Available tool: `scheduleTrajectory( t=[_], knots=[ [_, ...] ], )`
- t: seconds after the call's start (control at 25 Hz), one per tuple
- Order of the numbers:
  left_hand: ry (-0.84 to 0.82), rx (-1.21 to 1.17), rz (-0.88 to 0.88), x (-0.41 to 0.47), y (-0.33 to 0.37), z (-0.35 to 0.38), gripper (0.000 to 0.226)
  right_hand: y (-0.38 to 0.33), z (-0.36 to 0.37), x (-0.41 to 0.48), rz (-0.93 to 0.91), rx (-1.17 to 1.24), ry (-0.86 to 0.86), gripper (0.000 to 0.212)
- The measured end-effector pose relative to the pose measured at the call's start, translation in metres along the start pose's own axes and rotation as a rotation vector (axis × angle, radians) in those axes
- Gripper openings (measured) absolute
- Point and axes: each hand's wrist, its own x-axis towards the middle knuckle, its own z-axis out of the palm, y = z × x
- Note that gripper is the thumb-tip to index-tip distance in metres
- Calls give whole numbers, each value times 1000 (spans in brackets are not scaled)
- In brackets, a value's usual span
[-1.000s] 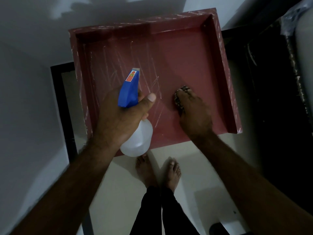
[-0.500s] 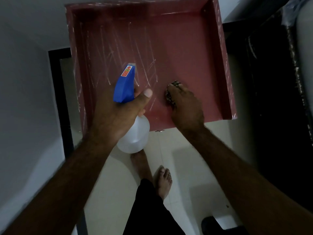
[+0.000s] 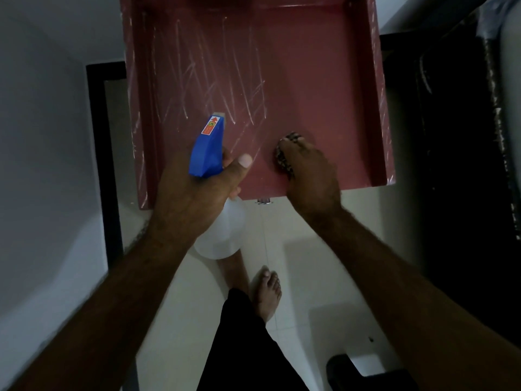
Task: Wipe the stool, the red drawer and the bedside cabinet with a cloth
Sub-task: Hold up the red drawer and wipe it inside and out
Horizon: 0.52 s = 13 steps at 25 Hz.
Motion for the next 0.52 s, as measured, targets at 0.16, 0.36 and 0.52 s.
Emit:
scheduleTrajectory(
  t=[0.16,0.36,0.52],
  knots=[
    [-10,13,-8,-6,-2,4,42,8,-3,-9,-175,-31,-63,76],
    [8,5,-1,-9,-7,3,44,29,-1,-11,66,17,47,72],
    [29,-26,9,-13,-14,4,46,-12,16,-34,-59,12,-2,79]
  ],
)
